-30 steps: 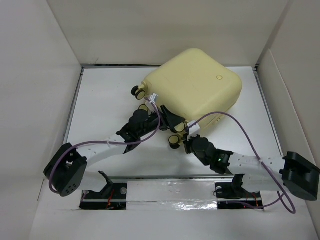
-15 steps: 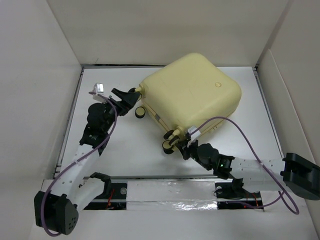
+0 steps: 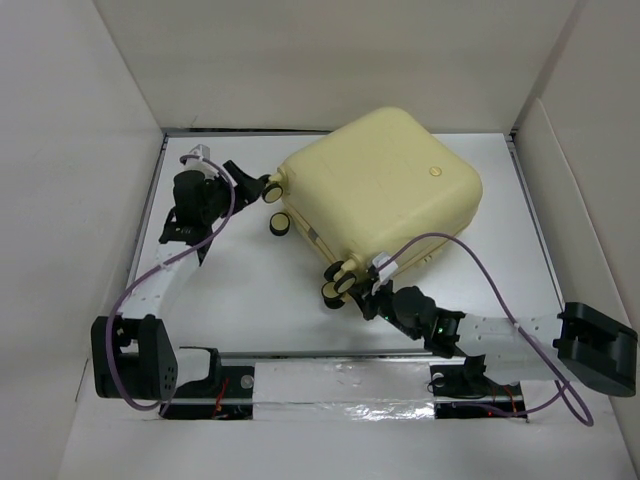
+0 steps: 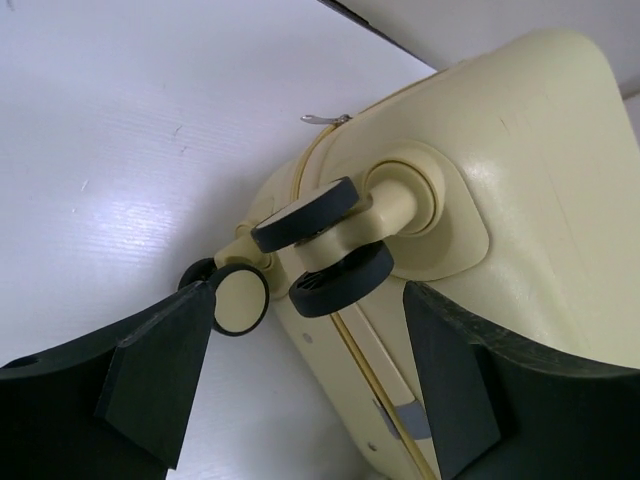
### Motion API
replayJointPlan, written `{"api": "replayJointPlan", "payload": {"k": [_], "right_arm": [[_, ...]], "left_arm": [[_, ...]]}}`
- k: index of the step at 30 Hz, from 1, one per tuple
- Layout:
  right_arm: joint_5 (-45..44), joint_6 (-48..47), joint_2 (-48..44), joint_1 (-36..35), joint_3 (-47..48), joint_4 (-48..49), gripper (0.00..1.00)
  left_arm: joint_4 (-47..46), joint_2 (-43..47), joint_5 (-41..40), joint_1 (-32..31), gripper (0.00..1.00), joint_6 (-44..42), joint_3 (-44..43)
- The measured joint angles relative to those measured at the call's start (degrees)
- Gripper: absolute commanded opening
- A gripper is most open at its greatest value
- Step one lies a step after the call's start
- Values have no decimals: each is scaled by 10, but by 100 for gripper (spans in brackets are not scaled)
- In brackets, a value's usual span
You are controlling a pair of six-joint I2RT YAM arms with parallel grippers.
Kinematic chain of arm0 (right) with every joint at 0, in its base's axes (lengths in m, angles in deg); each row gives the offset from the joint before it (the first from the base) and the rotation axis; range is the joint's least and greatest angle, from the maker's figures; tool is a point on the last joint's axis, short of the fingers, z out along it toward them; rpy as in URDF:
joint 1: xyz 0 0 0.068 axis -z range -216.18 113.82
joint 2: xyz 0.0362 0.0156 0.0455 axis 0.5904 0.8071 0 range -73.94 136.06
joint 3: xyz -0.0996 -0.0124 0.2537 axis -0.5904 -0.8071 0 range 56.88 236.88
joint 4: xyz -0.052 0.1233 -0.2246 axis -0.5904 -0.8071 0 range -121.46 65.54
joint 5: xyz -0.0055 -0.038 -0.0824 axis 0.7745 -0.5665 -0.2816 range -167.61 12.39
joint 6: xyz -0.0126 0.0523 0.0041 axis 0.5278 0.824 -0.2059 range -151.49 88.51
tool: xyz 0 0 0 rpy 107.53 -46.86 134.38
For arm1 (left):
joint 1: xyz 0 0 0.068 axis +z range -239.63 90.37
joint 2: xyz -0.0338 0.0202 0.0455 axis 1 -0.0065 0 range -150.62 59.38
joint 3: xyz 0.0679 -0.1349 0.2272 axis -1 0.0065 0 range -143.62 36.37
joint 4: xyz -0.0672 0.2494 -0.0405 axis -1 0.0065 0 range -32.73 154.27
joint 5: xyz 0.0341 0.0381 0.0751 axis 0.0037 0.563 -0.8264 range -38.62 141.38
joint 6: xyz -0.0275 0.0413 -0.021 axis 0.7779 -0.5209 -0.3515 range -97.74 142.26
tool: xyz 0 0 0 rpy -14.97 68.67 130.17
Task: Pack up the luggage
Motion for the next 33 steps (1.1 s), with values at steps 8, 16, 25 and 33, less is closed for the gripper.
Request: {"api": "replayJointPlan", "payload": {"k": [8,16,25,33], "right_arm": [[35,0,7,13,0,14,0],[76,0,5,33,0,12,0],[99,3,5,43,0,13,0],[104,3,5,46,0,14,0]], "left_arm": [[50,-50,23,-21,94,-170,-80],[106,-68,43,-21,99,-323,-84],[149,-143,36,-77,99,-388,-166],[174,-183,-6,-88,94,-422,-198]]}}
